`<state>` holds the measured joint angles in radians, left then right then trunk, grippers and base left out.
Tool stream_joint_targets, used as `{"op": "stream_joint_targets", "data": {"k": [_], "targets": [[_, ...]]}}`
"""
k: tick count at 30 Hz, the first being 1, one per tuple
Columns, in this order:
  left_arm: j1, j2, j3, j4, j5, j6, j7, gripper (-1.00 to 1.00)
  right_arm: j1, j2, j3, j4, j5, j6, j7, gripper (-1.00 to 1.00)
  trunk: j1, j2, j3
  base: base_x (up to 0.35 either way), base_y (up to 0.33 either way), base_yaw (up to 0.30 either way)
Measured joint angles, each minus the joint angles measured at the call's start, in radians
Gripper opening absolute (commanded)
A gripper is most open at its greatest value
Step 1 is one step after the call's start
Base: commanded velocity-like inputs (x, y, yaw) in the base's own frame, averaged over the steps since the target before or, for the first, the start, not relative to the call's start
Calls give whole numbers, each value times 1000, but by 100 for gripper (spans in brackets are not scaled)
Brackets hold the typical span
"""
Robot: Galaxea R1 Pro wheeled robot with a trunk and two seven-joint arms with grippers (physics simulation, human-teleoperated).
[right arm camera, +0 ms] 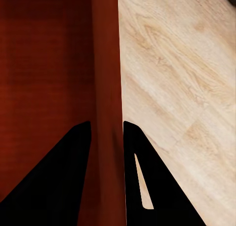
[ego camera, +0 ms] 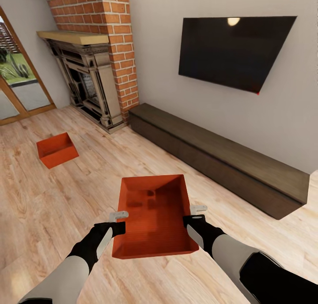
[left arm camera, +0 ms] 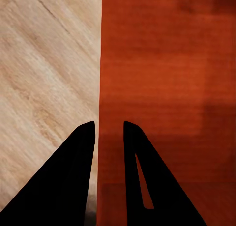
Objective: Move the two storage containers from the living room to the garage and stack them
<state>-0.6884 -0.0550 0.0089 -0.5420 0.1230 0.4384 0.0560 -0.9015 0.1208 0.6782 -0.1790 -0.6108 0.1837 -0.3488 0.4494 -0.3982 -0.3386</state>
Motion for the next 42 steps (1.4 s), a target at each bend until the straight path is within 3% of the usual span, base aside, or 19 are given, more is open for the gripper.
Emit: {"op": "stream_joint_targets", "data": {"k": [42], "targets": [[0,0,0,0,0,0,0,-100,0,-1,2,-2,-2,0,0,-100,0,0,66,0,0,0]]}}
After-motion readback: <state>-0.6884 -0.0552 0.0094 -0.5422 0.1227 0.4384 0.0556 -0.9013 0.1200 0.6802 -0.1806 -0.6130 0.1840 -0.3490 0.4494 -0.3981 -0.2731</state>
